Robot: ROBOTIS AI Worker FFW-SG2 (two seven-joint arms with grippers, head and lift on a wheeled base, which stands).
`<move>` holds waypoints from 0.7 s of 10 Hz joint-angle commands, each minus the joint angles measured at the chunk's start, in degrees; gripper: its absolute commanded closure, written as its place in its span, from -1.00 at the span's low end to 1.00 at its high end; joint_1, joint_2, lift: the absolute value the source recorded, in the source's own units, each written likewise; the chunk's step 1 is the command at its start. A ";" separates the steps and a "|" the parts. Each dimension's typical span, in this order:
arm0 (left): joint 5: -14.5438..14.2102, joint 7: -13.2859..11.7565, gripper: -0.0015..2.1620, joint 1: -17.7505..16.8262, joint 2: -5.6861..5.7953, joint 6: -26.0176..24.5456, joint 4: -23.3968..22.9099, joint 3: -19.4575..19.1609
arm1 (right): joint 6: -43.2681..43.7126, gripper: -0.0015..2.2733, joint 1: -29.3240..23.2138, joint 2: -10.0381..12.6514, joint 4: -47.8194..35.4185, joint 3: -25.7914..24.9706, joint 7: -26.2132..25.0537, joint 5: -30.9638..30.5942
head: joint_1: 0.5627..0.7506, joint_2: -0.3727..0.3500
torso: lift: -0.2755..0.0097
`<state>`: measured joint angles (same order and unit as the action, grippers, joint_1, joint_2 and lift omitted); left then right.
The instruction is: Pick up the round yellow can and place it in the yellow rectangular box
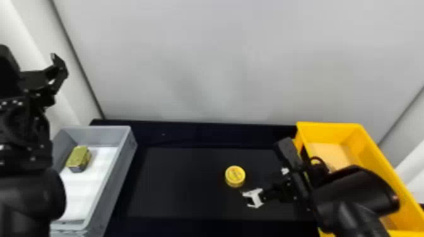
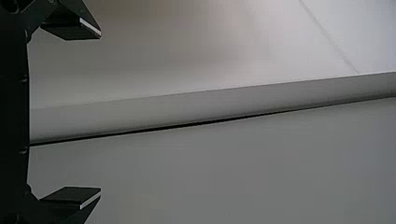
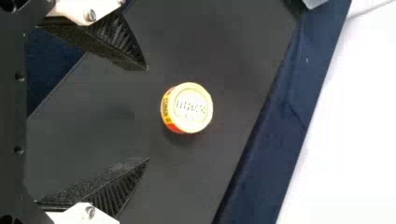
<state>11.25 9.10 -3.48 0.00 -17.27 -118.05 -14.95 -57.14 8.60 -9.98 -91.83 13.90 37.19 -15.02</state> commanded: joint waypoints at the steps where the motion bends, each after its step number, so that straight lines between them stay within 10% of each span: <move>1: 0.00 0.04 -0.91 0.05 -0.15 0.03 0.01 0.00 | 2.36 -0.91 2.91 0.67 4.90 0.87 0.45 -0.02 | 0.39 0.07 | 0.51; 7: 0.18 0.04 -0.91 -0.21 -0.15 0.03 0.45 0.62 | 7.63 -0.91 9.16 3.21 17.38 2.28 1.86 -0.02 | 0.39 0.07 | 0.51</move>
<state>11.32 9.14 -3.62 0.00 -17.23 -117.72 -14.55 -50.78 16.33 -7.32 -78.04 15.95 38.91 -15.04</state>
